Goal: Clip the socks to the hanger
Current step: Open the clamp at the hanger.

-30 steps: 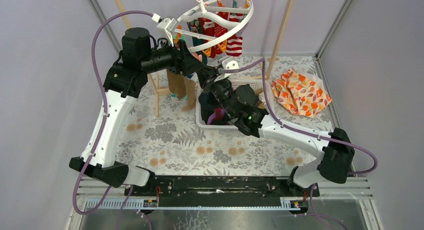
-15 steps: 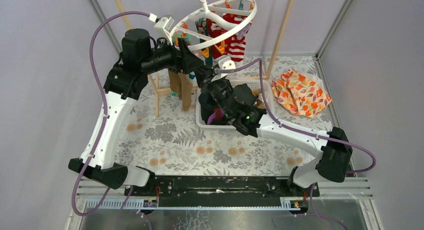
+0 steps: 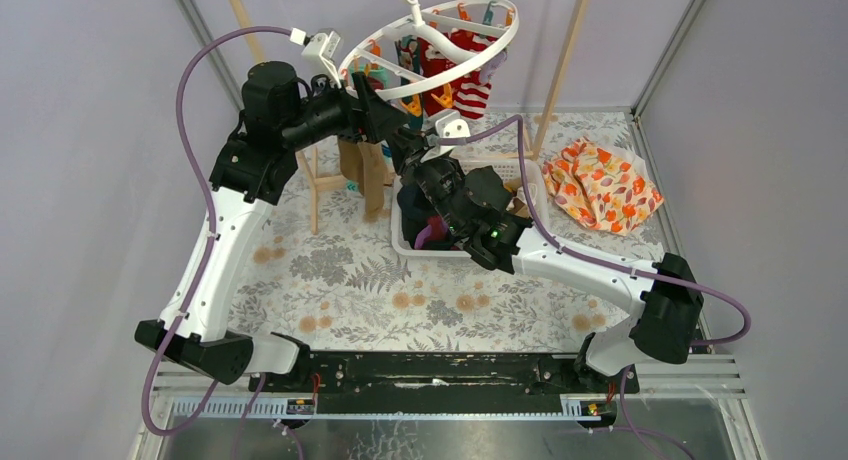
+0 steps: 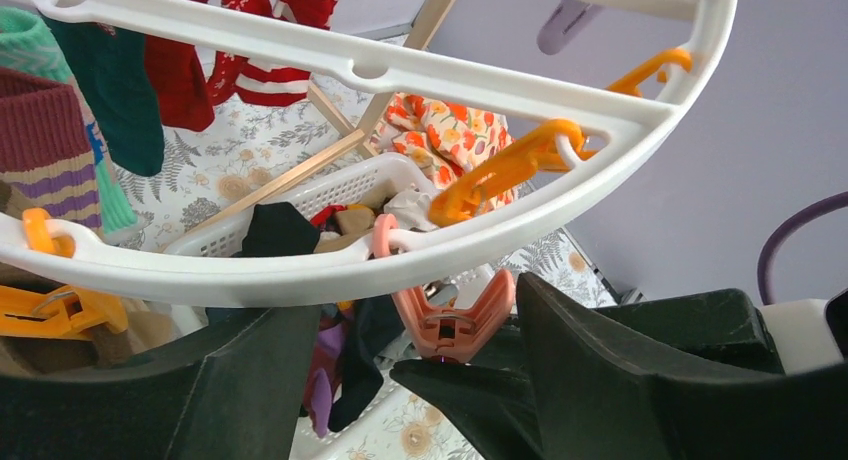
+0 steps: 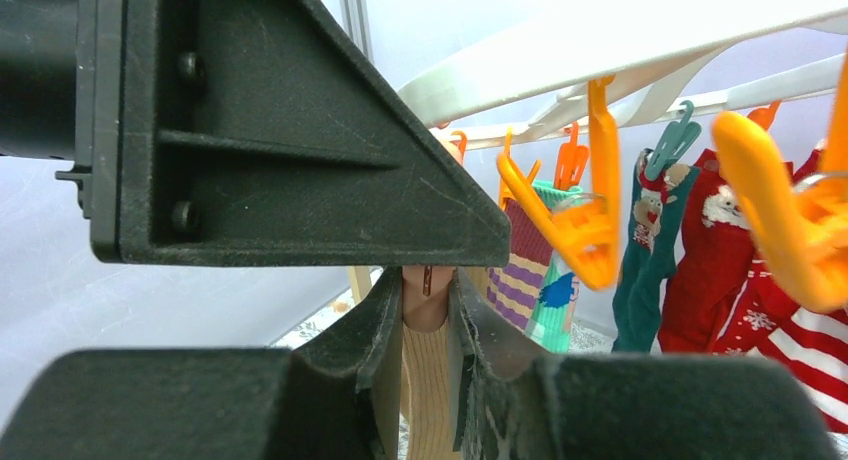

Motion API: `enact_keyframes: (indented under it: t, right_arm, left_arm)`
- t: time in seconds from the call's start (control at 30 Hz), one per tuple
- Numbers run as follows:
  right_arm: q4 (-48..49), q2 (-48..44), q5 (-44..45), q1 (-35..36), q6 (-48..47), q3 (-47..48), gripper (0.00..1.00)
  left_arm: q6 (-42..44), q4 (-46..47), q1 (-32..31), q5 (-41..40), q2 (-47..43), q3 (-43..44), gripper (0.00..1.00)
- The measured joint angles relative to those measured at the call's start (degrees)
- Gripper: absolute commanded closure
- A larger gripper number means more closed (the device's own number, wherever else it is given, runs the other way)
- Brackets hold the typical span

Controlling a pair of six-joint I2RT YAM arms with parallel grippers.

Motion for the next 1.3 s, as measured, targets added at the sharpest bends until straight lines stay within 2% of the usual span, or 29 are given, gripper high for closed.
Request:
enact_keyframes:
  t: [0.2,0.63,0.77,0.87,0.9,0.97,1.0,1.07,1.23,1.27,1.3]
  right_arm:
    - [0.20,0.00,0.24,0.00,-0.04,0.13,1.00]
    - [-0.13,0.37,0.39,0.00,0.00,0.85,1.00]
    - [-0.22,0.57,0.37,0.00,0.04,1.53,1.00]
    - [-0.24,0.81,0.37,0.00,0.09,1.68,1.00]
    - [-0.31,0.92,0.37,0.00,0.13,1.68,0.97]
    - [-0.24,1.01,0.31,0.00,0.39,1.75,0.80]
    - [-0.37,1.01,0.31,0.00,0.48,1.92,0.75]
    - [-0.66,1.01,0.42,0.00,0.70,1.95,0.61]
    - [-2.34,0.26,0.33,1.84,2.03,-0.31,0.06]
    - [-2.89,-0.26,0.44,2.29,2.32,-1.53,0.01]
    - [-3.72,-1.07,0.61,2.62,2.71,-3.04,0.00]
  left_arm:
    - [-2.60,1.84,0.87,0.44,-0.07,-0.35,0.23]
    - [-11.17,11.32,3.61,6.34,-0.90,-5.79,0.42]
    - [-12.50,12.87,3.67,7.48,-0.90,-5.79,0.53]
    - [-12.98,13.29,3.72,8.04,-0.90,-5.79,0.71]
    - [-12.92,13.40,3.72,8.33,-0.90,-5.79,0.80]
    - [-12.57,13.44,4.00,7.91,-0.85,-5.79,0.93]
    - [-12.68,13.49,4.20,7.78,-0.79,-5.81,0.98]
    - [-12.85,13.49,4.33,7.76,-0.74,-5.86,1.00]
    - [-12.41,16.15,6.32,6.27,-0.42,-5.92,1.00]
    - [-12.39,16.26,6.80,6.29,-0.35,-5.92,1.00]
    - [-12.37,16.33,7.23,6.40,-0.24,-5.92,1.00]
